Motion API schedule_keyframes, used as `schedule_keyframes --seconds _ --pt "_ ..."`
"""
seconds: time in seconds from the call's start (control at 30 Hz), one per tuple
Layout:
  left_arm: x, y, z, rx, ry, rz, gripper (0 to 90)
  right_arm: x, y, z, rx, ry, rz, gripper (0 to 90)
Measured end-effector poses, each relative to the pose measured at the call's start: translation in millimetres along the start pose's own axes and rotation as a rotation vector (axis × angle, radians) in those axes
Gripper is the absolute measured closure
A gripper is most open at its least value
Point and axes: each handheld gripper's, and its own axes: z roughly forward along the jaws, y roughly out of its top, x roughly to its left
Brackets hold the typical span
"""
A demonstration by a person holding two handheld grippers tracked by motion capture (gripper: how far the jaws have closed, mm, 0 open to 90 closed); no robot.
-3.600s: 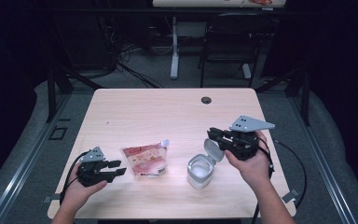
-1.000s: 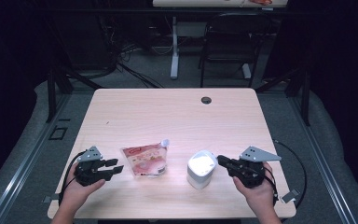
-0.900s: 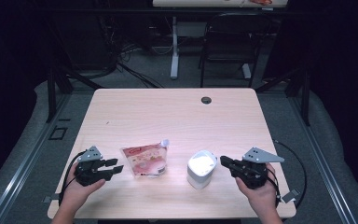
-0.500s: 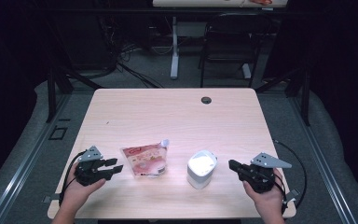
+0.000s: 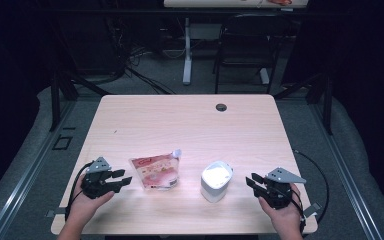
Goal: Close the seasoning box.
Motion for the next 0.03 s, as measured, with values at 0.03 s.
schedule_keyframes --seconds 0.03 --pt "0.6 0.0 -0.3 0.000 0.004 0.001 55.3 -0.7 -0.8 0.9 -0.004 -0.003 0.002 64.3"
